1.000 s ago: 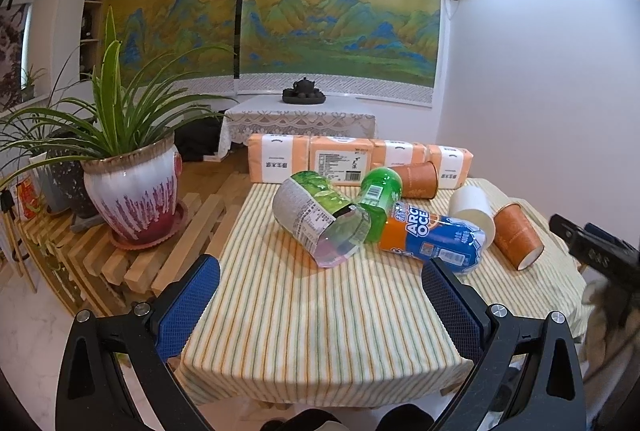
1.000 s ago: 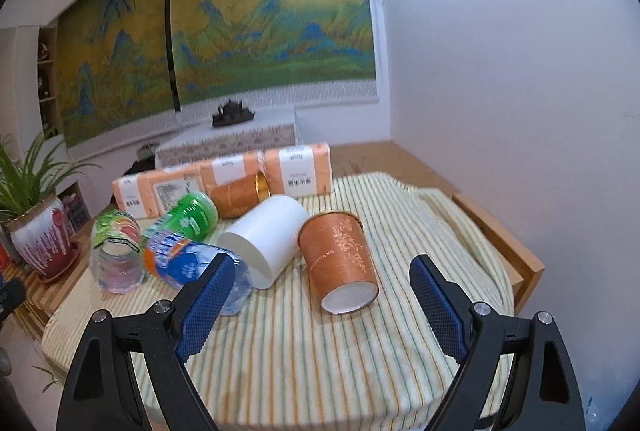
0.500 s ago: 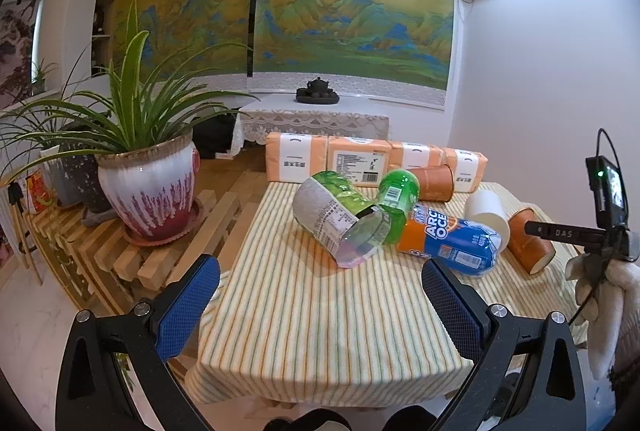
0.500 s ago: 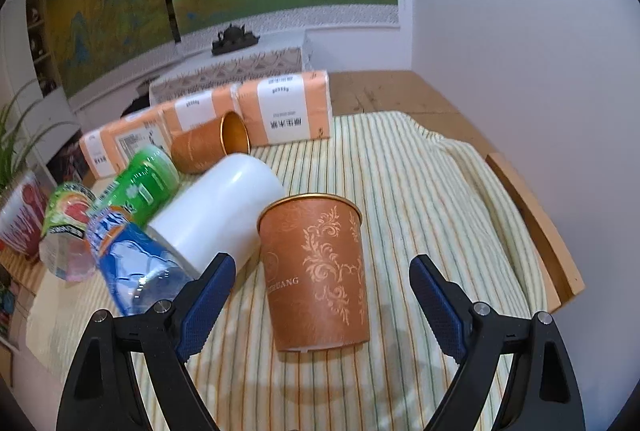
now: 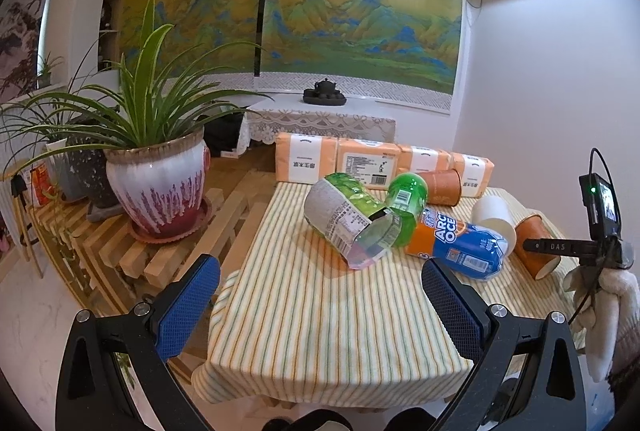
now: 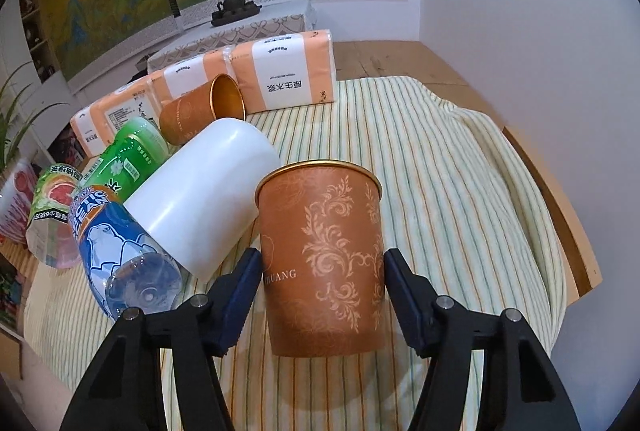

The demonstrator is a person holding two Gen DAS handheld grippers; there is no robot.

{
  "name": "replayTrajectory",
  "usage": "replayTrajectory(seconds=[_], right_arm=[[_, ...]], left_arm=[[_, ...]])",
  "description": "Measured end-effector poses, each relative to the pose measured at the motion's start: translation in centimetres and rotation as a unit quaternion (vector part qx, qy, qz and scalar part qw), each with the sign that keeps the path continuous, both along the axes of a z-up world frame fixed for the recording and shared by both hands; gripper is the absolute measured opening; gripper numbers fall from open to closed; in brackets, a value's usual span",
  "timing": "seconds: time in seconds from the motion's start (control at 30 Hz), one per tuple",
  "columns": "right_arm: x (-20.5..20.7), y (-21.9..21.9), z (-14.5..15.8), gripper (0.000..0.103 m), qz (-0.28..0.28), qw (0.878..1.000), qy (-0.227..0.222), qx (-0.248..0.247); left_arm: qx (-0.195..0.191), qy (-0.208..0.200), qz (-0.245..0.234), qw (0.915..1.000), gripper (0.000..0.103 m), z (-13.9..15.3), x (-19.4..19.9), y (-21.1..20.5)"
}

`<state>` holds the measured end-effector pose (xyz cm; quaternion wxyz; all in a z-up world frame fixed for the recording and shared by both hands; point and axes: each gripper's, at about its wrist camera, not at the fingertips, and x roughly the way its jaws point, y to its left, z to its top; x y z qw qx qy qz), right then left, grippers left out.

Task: Flip cup upside down
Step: 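Lift the orange cup with the right gripper and carry it toward the left tool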

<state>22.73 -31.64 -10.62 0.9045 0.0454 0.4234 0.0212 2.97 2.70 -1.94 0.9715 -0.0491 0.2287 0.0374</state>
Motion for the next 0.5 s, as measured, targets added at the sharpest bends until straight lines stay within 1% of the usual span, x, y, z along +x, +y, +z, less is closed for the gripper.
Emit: replayTrajectory(seconds=[0.17, 0.3, 0.37, 0.5], right_arm=[[-1.4, -0.3, 0.5, 0.058, -0.021, 1.000, -0.017, 0.005], [-4.1, -0.2, 2.2, 0.057, -0.031, 0.998, -0.045, 0.015], [-5.8, 0.4, 3.3, 0.057, -0.026, 0.998, -0.057, 0.032], [-9.3, 3.1, 4.6, 0.058, 0.007, 0.995, -0.072, 0.061]], left_arm=[[0.000, 0.001, 0.001, 1.0000, 0.102, -0.2, -0.2, 0.3], [-0.002, -0.001, 0.001, 1.0000, 0.102, -0.3, -0.5, 0.5], [-0.003, -0.003, 0.002, 1.0000, 0.102, -0.3, -0.6, 0.8], [-0.005, -0.002, 0.005, 1.0000, 0.102, -0.5, -0.9, 1.4]])
